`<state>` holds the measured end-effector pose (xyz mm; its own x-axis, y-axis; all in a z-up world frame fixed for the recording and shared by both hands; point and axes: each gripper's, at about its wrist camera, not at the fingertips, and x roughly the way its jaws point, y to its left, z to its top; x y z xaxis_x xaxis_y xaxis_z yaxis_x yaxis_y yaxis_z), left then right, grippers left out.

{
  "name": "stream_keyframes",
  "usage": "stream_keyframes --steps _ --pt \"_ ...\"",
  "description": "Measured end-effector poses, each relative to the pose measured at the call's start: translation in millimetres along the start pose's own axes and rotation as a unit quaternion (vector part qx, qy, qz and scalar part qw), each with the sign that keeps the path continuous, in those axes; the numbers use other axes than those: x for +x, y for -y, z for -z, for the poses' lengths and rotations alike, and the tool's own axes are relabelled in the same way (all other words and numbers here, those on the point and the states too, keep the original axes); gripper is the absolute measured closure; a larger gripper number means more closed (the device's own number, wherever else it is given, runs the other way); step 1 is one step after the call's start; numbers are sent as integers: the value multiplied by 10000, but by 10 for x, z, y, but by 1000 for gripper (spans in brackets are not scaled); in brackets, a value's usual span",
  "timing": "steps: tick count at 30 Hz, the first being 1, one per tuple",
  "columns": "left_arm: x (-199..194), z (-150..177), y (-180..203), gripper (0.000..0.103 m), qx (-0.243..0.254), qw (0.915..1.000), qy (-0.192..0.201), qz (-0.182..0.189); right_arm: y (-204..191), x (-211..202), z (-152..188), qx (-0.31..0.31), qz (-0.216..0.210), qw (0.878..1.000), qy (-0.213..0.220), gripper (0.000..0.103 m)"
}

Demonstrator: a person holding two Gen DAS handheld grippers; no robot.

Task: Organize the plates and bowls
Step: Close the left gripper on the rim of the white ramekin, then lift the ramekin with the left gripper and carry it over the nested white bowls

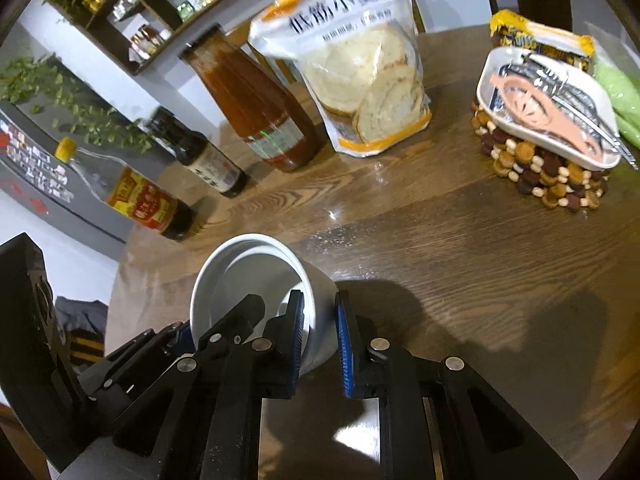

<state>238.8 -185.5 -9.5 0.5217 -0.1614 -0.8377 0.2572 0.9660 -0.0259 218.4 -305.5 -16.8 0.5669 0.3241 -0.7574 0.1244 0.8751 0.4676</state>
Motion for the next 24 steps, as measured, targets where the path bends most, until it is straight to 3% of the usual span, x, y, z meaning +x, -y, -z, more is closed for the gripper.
stream_keyframes --steps 24 --pt "-1122 561 217 86 445 9962 746 -84 -295 -1059 721 -48 -127 9981 608 85"
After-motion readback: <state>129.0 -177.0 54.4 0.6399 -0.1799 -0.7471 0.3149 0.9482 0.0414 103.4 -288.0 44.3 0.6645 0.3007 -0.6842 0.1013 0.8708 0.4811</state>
